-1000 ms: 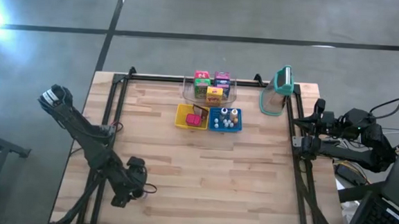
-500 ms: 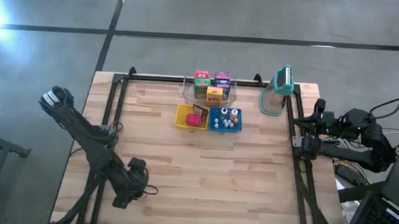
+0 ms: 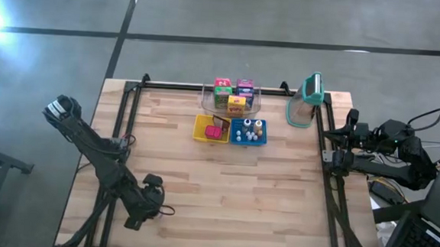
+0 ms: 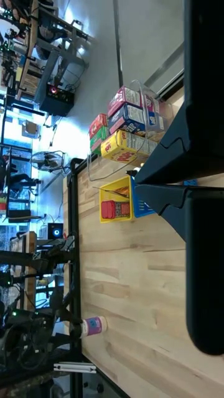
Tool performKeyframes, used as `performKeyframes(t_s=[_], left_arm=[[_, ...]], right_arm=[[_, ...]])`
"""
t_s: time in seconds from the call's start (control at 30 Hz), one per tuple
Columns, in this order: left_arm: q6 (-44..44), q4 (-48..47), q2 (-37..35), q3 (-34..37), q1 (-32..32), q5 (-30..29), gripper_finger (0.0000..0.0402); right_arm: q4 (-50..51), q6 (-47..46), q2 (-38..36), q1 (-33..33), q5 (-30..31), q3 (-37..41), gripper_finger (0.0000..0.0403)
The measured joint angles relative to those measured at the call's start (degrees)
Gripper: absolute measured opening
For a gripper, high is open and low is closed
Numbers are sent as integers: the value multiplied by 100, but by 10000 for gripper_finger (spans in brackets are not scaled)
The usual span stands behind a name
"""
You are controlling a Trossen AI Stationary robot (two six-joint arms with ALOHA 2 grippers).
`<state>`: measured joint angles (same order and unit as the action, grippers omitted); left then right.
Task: Pick & Place Kitchen Items
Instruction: Put the violet seasoning bottle into the yellow bin
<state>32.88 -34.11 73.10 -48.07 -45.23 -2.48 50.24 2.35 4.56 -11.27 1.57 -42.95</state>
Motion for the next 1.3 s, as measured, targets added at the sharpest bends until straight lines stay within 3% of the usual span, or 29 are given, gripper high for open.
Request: performKeyframes(t_s=[0.27, 0.57, 1.0, 1.3], left_arm=[[-48, -3, -11, -4, 37, 19, 227], [-909, -746, -9, -393, 576, -213, 225], [-2857, -815, -9, -866, 2945, -343, 225], [-3619, -657, -9, -1397, 4665, -341, 225]], right_arm=[[2, 0, -2, 2, 1, 1, 8], [2, 0, -1, 0, 0, -1, 8], [0, 0, 0, 0, 1, 1, 8], [2, 0, -2, 2, -1, 1, 8]])
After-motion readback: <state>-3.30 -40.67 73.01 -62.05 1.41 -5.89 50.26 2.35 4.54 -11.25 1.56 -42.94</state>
